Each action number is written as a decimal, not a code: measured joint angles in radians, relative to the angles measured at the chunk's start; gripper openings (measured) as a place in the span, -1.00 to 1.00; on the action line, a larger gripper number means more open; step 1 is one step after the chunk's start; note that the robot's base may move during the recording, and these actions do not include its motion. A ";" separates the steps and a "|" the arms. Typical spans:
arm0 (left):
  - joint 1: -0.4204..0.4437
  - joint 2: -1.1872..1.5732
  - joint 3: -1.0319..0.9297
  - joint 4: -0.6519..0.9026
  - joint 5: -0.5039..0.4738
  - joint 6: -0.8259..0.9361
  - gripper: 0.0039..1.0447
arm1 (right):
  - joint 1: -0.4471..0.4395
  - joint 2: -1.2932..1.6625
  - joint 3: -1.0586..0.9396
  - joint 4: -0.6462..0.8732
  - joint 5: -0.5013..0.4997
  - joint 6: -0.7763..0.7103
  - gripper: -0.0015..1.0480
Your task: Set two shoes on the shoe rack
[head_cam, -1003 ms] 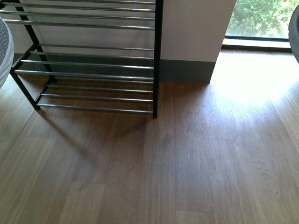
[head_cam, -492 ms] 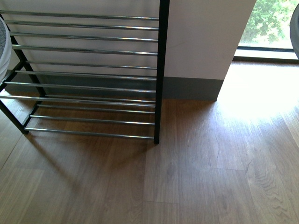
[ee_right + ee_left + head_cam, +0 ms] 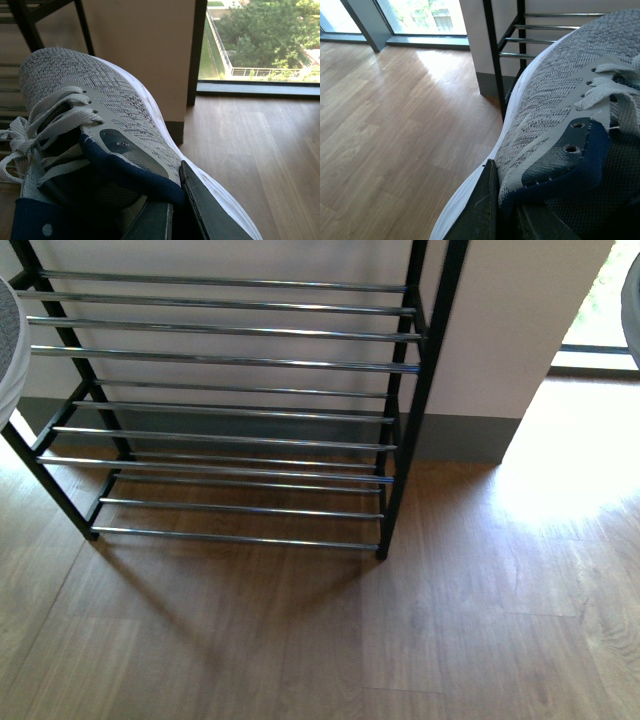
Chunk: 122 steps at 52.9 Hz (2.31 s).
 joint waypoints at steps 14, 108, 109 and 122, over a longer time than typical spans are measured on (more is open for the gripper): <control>0.000 0.000 0.000 0.000 -0.002 0.000 -0.97 | 0.001 -0.001 0.000 0.000 -0.017 0.000 -0.97; 0.000 0.000 -0.001 0.000 0.000 -0.003 -0.97 | 0.002 -0.001 -0.003 0.000 -0.013 -0.004 -0.97; 0.000 0.000 -0.001 0.000 0.000 -0.003 -0.97 | 0.002 -0.001 -0.003 0.000 -0.012 -0.004 -0.97; 0.000 0.000 -0.001 0.000 0.000 -0.003 -0.97 | 0.002 -0.001 -0.003 0.000 -0.005 -0.004 -0.97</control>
